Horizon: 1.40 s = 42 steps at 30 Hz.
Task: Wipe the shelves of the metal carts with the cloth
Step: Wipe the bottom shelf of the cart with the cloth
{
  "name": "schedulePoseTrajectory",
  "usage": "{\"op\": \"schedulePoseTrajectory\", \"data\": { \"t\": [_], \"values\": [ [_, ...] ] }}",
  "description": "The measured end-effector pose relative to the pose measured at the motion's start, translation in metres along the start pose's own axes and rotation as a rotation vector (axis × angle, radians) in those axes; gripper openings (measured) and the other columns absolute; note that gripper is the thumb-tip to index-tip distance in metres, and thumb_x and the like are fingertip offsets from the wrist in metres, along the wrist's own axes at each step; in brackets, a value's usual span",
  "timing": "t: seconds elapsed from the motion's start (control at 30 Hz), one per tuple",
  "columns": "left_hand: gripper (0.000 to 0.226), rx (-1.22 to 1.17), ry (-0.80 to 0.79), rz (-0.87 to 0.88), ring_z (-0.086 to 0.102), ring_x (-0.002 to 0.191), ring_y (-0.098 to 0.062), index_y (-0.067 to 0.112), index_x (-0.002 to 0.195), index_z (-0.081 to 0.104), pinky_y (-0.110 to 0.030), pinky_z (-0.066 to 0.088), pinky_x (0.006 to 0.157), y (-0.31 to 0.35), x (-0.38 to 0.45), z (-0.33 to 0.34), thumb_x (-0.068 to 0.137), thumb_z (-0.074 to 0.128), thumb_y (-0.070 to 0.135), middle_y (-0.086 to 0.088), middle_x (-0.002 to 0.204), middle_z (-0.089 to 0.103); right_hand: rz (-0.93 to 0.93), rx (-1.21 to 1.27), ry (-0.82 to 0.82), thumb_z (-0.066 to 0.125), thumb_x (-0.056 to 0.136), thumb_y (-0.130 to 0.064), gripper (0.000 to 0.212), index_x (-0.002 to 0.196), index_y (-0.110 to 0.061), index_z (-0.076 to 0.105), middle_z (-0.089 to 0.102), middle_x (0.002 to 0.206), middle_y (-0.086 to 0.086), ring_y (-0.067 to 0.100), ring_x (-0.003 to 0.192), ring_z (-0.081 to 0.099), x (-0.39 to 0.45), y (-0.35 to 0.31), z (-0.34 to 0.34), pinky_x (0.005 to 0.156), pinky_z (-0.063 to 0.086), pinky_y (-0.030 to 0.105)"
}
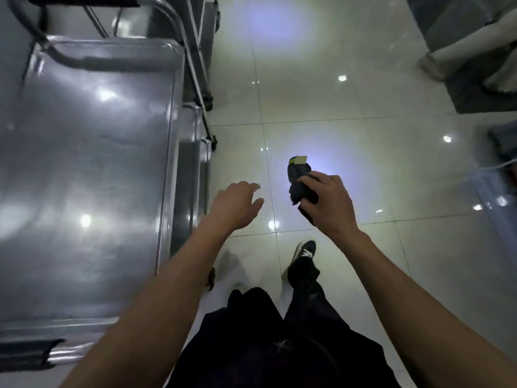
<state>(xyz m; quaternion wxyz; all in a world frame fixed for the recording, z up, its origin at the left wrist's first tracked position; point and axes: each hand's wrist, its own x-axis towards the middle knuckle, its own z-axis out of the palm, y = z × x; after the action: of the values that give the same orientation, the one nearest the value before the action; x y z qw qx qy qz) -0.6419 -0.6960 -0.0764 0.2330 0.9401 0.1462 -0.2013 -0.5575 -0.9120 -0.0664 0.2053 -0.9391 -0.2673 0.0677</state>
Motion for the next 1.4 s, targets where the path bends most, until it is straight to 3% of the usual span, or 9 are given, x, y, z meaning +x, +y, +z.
{"op": "schedulePoseTrajectory", "data": {
  "t": [0.3, 0.6, 0.83, 0.97, 1.17, 1.4],
  "values": [
    [0.050, -0.267, 0.169, -0.339, 0.048, 0.133, -0.024, 0.023, 0.148, 0.046, -0.043, 0.042, 0.108, 0.038, 0.078, -0.017, 0.103, 0.048, 0.042, -0.003, 0.146, 0.053, -0.312, 0.067, -0.252, 0.064, 0.080, -0.023, 0.038, 0.117, -0.029, 0.065, 0.061, 0.128, -0.012, 0.024, 0.111, 0.047, 0.146, 0.051, 0.005, 0.081, 0.050, 0.042],
    [0.048, -0.430, 0.242, -0.591, 0.050, 0.133, -0.023, 0.024, 0.148, 0.048, -0.039, 0.039, 0.111, 0.006, 0.101, -0.019, 0.104, 0.047, 0.042, -0.002, 0.148, 0.052, -0.493, 0.089, -0.434, 0.062, 0.082, -0.021, 0.041, 0.123, -0.027, 0.065, 0.058, 0.134, -0.009, 0.026, 0.116, 0.046, 0.238, 0.029, 0.041, 0.088, 0.049, 0.041],
    [0.044, -0.593, 0.321, -0.742, 0.057, 0.125, -0.026, 0.021, 0.141, 0.056, -0.041, 0.047, 0.103, 0.003, 0.110, -0.002, 0.101, 0.054, 0.037, -0.005, 0.140, 0.059, -0.612, 0.072, -0.531, 0.061, 0.084, -0.021, 0.043, 0.127, -0.027, 0.064, 0.056, 0.138, -0.007, 0.027, 0.119, 0.045, 0.277, 0.017, 0.063, 0.095, 0.045, 0.038],
    [0.044, -0.642, 0.354, -0.838, 0.056, 0.124, -0.026, 0.023, 0.143, 0.053, -0.040, 0.047, 0.099, 0.024, 0.113, 0.017, 0.100, 0.055, 0.034, -0.005, 0.137, 0.060, -0.761, 0.082, -0.582, 0.062, 0.083, -0.020, 0.042, 0.124, -0.027, 0.065, 0.058, 0.136, -0.006, 0.029, 0.113, 0.046, 0.296, 0.021, 0.076, 0.089, 0.048, 0.042],
    [0.046, -0.694, 0.428, -1.027, 0.050, 0.132, -0.030, 0.020, 0.144, 0.052, -0.043, 0.040, 0.110, 0.063, 0.125, 0.044, 0.101, 0.052, 0.037, -0.007, 0.145, 0.056, -0.988, 0.053, -0.685, 0.059, 0.083, -0.026, 0.045, 0.128, -0.026, 0.064, 0.057, 0.138, -0.002, 0.032, 0.113, 0.048, 0.317, 0.029, 0.109, 0.090, 0.048, 0.043],
    [0.047, -0.776, 0.400, -1.196, 0.044, 0.135, -0.028, 0.025, 0.147, 0.048, -0.044, 0.038, 0.107, 0.099, 0.118, 0.095, 0.103, 0.049, 0.041, -0.004, 0.148, 0.051, -1.026, 0.009, -0.787, 0.059, 0.086, -0.024, 0.046, 0.132, -0.026, 0.060, 0.054, 0.140, -0.005, 0.028, 0.117, 0.045, 0.306, 0.048, 0.144, 0.091, 0.050, 0.044]
  ]
}}
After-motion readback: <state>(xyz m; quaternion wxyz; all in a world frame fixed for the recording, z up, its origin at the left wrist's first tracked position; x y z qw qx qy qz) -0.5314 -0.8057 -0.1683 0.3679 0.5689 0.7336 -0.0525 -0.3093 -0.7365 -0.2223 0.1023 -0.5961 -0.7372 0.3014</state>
